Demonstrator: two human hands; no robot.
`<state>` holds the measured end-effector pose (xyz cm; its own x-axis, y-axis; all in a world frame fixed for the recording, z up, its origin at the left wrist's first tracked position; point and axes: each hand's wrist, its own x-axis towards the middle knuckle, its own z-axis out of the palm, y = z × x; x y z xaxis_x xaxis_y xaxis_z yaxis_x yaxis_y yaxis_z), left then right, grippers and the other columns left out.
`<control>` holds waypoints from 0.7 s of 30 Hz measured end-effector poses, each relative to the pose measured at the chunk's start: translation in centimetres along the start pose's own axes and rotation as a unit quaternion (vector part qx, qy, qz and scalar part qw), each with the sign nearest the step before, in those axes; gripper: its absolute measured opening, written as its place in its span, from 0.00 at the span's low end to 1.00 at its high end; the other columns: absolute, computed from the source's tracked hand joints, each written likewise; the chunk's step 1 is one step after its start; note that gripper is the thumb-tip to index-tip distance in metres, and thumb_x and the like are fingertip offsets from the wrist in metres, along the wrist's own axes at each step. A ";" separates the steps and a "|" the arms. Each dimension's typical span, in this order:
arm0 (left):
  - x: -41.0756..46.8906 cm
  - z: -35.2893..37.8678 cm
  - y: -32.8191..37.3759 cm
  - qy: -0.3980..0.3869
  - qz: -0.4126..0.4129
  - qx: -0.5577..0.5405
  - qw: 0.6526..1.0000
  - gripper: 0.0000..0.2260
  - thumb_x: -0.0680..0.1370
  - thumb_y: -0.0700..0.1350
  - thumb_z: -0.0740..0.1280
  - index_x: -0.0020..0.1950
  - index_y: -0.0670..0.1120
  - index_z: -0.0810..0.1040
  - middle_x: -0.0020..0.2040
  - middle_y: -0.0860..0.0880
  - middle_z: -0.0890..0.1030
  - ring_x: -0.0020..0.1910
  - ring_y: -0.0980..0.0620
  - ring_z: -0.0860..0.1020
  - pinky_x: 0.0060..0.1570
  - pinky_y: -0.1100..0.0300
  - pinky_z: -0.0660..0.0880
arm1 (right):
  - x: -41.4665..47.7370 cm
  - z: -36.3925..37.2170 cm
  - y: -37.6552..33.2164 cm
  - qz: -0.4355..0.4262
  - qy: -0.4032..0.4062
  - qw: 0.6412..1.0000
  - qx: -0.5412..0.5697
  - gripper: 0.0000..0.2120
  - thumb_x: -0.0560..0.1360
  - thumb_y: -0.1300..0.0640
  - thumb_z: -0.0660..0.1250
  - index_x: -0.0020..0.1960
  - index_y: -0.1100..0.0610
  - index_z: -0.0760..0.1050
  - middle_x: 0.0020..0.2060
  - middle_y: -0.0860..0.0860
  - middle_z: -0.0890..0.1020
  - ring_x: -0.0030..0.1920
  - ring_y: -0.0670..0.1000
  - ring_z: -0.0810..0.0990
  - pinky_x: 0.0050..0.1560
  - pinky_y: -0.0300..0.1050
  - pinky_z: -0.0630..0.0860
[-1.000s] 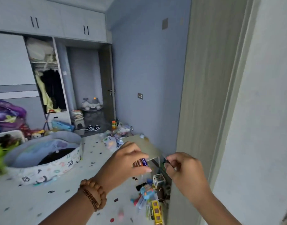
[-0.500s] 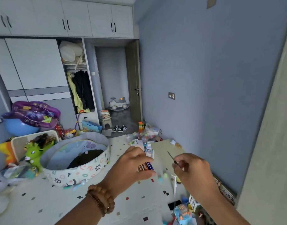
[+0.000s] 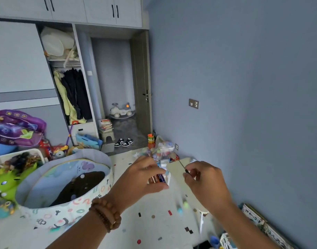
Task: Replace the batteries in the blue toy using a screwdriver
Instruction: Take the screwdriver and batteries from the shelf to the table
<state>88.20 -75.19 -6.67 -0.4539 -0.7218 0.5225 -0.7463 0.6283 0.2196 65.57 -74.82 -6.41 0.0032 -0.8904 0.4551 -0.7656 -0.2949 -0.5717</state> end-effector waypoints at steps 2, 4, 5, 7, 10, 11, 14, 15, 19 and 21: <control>2.9 0.2 -4.2 0.000 0.012 -0.014 1.000 0.21 0.74 0.65 0.67 0.58 0.52 0.83 0.52 0.57 0.76 0.53 0.68 0.67 0.57 0.80 0.61 | 3.5 2.4 -0.3 0.008 0.004 1.000 -0.013 0.05 0.72 0.57 0.71 0.38 0.56 0.79 0.33 0.50 0.82 0.34 0.50 0.79 0.39 0.44 0.78; 5.6 0.4 -8.0 -0.005 0.029 -0.021 0.999 0.22 0.74 0.65 0.66 0.59 0.52 0.83 0.52 0.56 0.77 0.54 0.68 0.66 0.57 0.80 0.61 | 6.8 4.4 -0.5 0.018 0.007 1.000 -0.019 0.05 0.72 0.56 0.72 0.38 0.55 0.80 0.33 0.50 0.82 0.34 0.50 0.80 0.39 0.44 0.78; 7.0 0.6 -9.8 -0.008 0.038 -0.018 0.999 0.23 0.74 0.66 0.65 0.59 0.52 0.83 0.53 0.56 0.77 0.54 0.68 0.66 0.56 0.80 0.61 | 8.5 5.4 -0.5 0.023 0.014 0.999 -0.019 0.05 0.72 0.56 0.72 0.38 0.55 0.80 0.33 0.49 0.82 0.34 0.50 0.80 0.40 0.44 0.79; 9.7 1.2 -13.0 -0.008 0.052 -0.027 0.998 0.23 0.75 0.67 0.64 0.59 0.53 0.83 0.53 0.56 0.77 0.54 0.69 0.66 0.55 0.80 0.62 | 11.5 7.2 -0.4 0.028 0.025 0.999 -0.020 0.04 0.71 0.57 0.72 0.38 0.55 0.81 0.33 0.49 0.83 0.34 0.50 0.80 0.41 0.44 0.79; 13.5 2.8 -17.6 -0.009 0.063 -0.049 0.997 0.22 0.74 0.65 0.66 0.59 0.52 0.83 0.53 0.56 0.77 0.55 0.70 0.67 0.57 0.77 0.63 | 16.2 10.3 0.5 0.039 0.032 0.999 -0.017 0.03 0.71 0.57 0.73 0.39 0.53 0.82 0.33 0.48 0.83 0.34 0.48 0.79 0.42 0.44 0.79; 14.9 3.3 -19.2 -0.008 0.068 -0.050 0.996 0.22 0.74 0.65 0.66 0.58 0.51 0.83 0.53 0.55 0.78 0.55 0.69 0.68 0.57 0.77 0.63 | 17.8 11.5 0.9 0.043 0.033 0.998 -0.011 0.02 0.71 0.57 0.73 0.40 0.51 0.82 0.34 0.47 0.83 0.34 0.47 0.79 0.42 0.43 0.79; 19.2 5.5 -24.1 -0.012 0.078 -0.055 0.995 0.21 0.74 0.64 0.68 0.58 0.51 0.84 0.52 0.55 0.78 0.55 0.65 0.70 0.57 0.76 0.63 | 23.1 15.1 2.8 0.052 0.032 0.998 -0.002 0.03 0.71 0.55 0.73 0.43 0.48 0.83 0.35 0.44 0.82 0.35 0.45 0.79 0.41 0.42 0.79; 20.7 6.3 -25.7 -0.010 0.079 -0.057 0.995 0.21 0.74 0.64 0.68 0.57 0.51 0.84 0.52 0.55 0.78 0.55 0.65 0.69 0.58 0.76 0.63 | 24.9 16.2 3.5 0.052 0.031 0.998 0.000 0.02 0.71 0.55 0.73 0.43 0.48 0.83 0.35 0.44 0.82 0.34 0.45 0.79 0.41 0.42 0.79; 26.8 9.3 -31.4 -0.026 0.071 -0.072 0.995 0.20 0.75 0.64 0.67 0.57 0.52 0.84 0.51 0.55 0.78 0.57 0.65 0.69 0.58 0.78 0.62 | 32.4 19.7 6.6 0.065 0.035 0.997 0.009 0.02 0.72 0.56 0.73 0.42 0.49 0.82 0.34 0.46 0.82 0.35 0.45 0.78 0.40 0.42 0.78; 29.9 10.4 -34.0 -0.041 0.078 -0.068 0.994 0.20 0.76 0.65 0.66 0.57 0.53 0.83 0.52 0.56 0.77 0.56 0.65 0.70 0.57 0.78 0.63 | 36.1 21.1 7.9 0.073 0.034 0.997 0.006 0.02 0.72 0.56 0.73 0.41 0.50 0.82 0.34 0.46 0.82 0.35 0.45 0.79 0.40 0.41 0.79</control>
<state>94.95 -121.13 -7.14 -0.6013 -0.6298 0.4918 -0.5931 0.7642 0.2535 73.18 -116.57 -8.89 -0.1522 -0.8986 0.4116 -0.7469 -0.1682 -0.6433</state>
